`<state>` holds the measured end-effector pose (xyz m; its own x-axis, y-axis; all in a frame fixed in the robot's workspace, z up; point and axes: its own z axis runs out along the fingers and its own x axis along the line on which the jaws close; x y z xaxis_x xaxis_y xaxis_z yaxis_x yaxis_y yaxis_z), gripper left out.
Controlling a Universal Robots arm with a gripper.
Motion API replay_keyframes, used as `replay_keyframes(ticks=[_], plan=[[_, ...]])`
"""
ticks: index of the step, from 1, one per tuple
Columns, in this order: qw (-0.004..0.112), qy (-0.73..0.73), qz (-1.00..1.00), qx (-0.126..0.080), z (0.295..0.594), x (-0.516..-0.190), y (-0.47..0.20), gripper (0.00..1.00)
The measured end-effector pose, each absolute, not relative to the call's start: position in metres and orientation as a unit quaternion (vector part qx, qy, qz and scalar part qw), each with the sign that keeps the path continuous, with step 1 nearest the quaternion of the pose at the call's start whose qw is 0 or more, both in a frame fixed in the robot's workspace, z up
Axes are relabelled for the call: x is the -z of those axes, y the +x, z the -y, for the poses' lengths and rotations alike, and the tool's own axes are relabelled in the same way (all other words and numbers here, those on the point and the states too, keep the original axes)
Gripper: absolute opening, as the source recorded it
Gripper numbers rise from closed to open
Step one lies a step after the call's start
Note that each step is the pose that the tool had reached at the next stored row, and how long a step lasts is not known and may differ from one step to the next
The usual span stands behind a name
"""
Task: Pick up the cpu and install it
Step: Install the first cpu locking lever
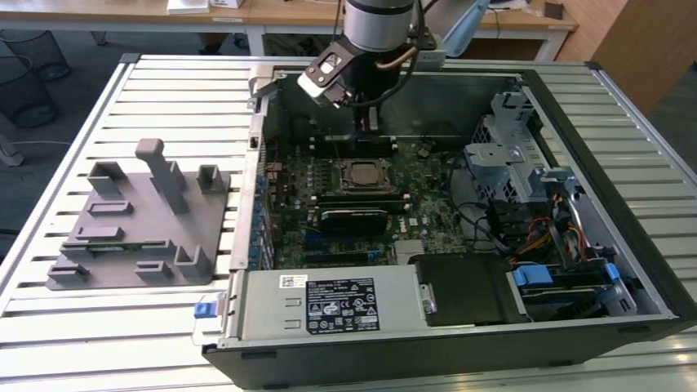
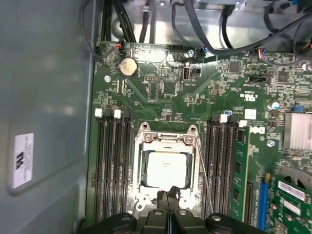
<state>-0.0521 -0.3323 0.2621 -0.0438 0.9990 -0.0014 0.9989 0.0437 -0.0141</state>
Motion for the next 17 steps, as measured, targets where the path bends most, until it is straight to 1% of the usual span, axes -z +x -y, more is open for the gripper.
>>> replay_keyframes(ticks=[5,11,17], plan=[[0.003,-0.692,0.722,-0.006,0.3323,-0.2703,-0.0527,0.11],[-0.003,-0.691,0.722,-0.002,0.3323,-0.2707,-0.0545,0.11],[-0.005,-0.673,0.740,-0.001,0.3324,-0.2705,-0.0567,0.11]])
